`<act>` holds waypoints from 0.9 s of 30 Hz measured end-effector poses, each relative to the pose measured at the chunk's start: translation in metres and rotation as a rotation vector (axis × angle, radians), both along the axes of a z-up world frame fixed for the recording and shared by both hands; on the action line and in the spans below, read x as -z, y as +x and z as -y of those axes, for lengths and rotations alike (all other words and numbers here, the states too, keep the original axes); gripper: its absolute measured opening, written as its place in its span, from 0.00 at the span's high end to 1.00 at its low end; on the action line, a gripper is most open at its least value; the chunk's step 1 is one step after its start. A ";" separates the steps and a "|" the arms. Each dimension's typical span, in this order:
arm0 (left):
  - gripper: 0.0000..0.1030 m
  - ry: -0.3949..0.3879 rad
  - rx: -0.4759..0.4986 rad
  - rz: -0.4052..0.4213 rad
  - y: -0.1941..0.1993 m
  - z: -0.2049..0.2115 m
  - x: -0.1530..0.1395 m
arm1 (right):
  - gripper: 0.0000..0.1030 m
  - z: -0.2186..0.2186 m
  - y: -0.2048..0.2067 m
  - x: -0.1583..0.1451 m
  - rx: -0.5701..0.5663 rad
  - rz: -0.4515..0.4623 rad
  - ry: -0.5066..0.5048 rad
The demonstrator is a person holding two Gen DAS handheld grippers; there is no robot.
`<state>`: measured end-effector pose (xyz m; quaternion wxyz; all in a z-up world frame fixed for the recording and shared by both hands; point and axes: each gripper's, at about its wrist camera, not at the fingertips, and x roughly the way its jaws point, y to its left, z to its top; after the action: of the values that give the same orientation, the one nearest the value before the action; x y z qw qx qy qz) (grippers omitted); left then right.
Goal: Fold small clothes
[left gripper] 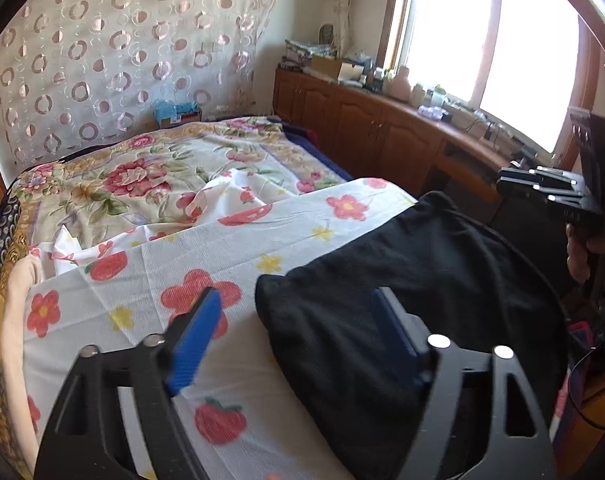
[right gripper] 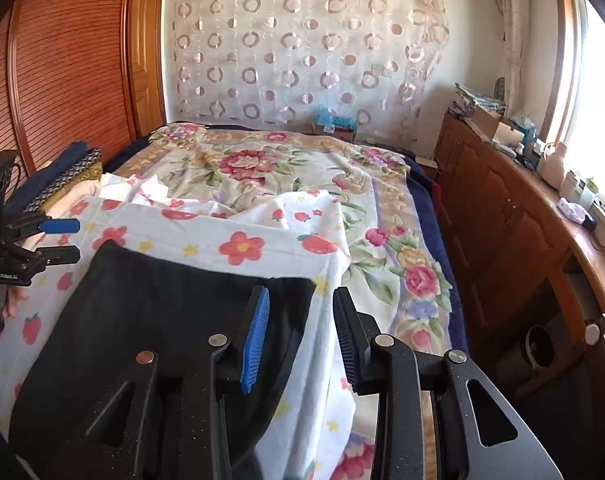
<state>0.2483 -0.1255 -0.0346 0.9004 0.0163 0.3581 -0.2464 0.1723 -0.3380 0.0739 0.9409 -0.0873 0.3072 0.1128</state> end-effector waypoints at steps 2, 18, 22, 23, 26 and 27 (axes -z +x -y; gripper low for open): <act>0.22 0.004 0.005 0.005 -0.015 0.000 -0.004 | 0.65 -0.001 -0.024 0.002 -0.003 0.013 0.000; 0.22 0.039 -0.035 0.003 -0.115 0.010 0.017 | 0.64 0.004 -0.158 0.073 0.022 -0.103 0.089; 0.22 0.041 -0.029 -0.031 -0.134 0.016 0.029 | 0.64 0.009 -0.173 0.078 0.037 -0.113 0.106; 0.22 0.045 -0.033 -0.034 -0.138 0.018 0.031 | 0.64 0.010 -0.178 0.077 0.043 -0.112 0.117; 0.22 0.040 -0.026 -0.042 -0.149 0.022 0.034 | 0.64 0.008 -0.181 0.075 0.052 -0.116 0.128; 0.22 0.044 -0.022 -0.042 -0.152 0.024 0.034 | 0.64 0.009 -0.183 0.076 0.059 -0.113 0.122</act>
<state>0.0960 -0.1498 -0.0689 0.8948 0.0273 0.3823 -0.2290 -0.0112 -0.3469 -0.0020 0.9285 -0.0142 0.3550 0.1082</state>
